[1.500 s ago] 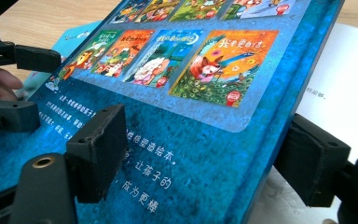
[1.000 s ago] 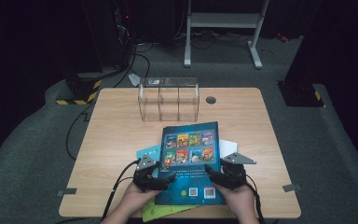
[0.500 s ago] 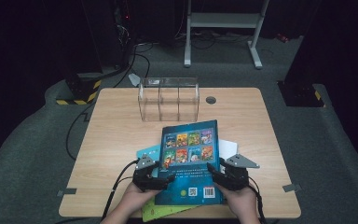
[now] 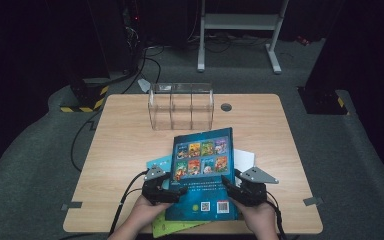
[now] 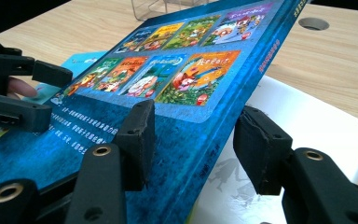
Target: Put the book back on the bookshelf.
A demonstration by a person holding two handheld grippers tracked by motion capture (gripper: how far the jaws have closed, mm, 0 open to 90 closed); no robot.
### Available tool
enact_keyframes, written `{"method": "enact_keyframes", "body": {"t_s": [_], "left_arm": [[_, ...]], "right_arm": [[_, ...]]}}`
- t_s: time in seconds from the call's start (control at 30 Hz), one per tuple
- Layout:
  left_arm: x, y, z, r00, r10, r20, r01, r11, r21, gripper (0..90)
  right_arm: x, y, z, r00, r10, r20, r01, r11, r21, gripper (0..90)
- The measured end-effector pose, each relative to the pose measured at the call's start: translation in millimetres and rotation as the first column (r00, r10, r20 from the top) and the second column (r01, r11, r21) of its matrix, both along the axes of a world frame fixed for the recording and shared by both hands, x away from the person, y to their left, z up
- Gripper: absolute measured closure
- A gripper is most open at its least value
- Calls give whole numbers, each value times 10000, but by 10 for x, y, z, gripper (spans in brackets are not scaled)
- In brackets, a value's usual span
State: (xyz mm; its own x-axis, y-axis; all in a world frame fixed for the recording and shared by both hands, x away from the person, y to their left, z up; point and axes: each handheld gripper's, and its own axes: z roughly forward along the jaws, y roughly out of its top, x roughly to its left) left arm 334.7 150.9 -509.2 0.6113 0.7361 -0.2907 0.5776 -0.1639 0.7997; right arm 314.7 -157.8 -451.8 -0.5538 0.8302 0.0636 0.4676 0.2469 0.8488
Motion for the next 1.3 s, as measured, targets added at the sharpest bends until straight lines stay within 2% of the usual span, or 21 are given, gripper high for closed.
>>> {"method": "enact_keyframes", "body": {"t_s": [0.33,0.87,1.07,1.3], "left_arm": [[12,7,-1,10000,-64,-66,63,10000,-73,30],[56,62,2,9985,-199,-513,161,9971,-739,0],[61,71,2,9981,-231,-563,182,9962,-854,0],[84,93,0,9967,-369,-720,280,9922,-1216,0]], "right_arm": [[-21,-5,7,9998,47,188,-47,10000,4,511],[-96,30,68,9948,270,980,-251,9995,-197,511],[-115,42,88,9933,286,1116,-255,9993,-291,510],[-139,55,104,9892,385,1417,-344,9989,-312,510]]}}
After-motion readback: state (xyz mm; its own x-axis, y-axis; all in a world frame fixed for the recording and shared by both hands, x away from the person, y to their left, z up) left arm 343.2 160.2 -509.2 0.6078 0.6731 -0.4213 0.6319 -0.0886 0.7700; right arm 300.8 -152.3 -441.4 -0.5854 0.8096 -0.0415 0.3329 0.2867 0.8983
